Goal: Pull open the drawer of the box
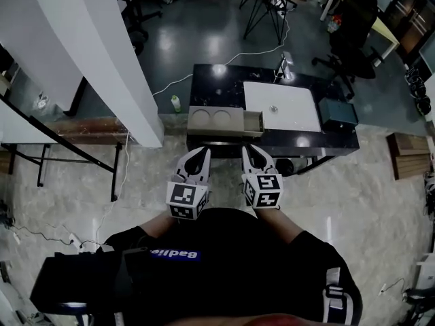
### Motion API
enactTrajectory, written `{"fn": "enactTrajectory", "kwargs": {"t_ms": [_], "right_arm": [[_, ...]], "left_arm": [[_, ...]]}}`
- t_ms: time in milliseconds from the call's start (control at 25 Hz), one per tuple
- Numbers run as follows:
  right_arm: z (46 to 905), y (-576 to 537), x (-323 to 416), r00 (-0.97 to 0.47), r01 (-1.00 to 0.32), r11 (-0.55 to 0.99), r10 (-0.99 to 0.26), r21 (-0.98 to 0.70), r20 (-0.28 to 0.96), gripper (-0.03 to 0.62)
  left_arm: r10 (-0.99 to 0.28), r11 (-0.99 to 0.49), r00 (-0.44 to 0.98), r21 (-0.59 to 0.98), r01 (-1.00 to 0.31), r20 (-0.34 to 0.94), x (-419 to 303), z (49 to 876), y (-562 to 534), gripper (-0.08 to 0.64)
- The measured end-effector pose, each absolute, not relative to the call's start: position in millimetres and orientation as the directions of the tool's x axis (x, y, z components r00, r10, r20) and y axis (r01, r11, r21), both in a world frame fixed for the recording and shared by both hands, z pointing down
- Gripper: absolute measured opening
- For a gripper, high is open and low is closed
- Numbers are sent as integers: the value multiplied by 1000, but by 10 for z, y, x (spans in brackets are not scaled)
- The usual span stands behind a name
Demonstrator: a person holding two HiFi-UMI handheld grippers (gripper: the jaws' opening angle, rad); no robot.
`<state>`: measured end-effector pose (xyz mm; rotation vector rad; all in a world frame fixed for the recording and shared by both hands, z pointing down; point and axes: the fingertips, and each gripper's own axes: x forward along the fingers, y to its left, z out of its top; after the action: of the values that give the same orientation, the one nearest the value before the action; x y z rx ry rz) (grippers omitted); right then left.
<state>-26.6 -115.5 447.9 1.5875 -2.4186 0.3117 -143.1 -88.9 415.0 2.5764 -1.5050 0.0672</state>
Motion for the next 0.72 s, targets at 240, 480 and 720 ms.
{"fn": "enactTrajectory", "kwargs": {"t_ms": [240,480,720], "right_arm": [[4208,-1054,-33,-380,-922,386,-894,-24,239,34],[4184,-904,29,-395,-915,402,-893,-10,217,32],[4138,-716,57,-418,-905,426,-887,-2,198,32]], "left_arm": [[-860,-496,502,81,-864,94,-1157,3984,-792,-15],[-856,-501,507,77,-862,102,-952,4031,-733,-15],[-838,-530,534,64,-845,108,-754,4022,-648,-15]]}}
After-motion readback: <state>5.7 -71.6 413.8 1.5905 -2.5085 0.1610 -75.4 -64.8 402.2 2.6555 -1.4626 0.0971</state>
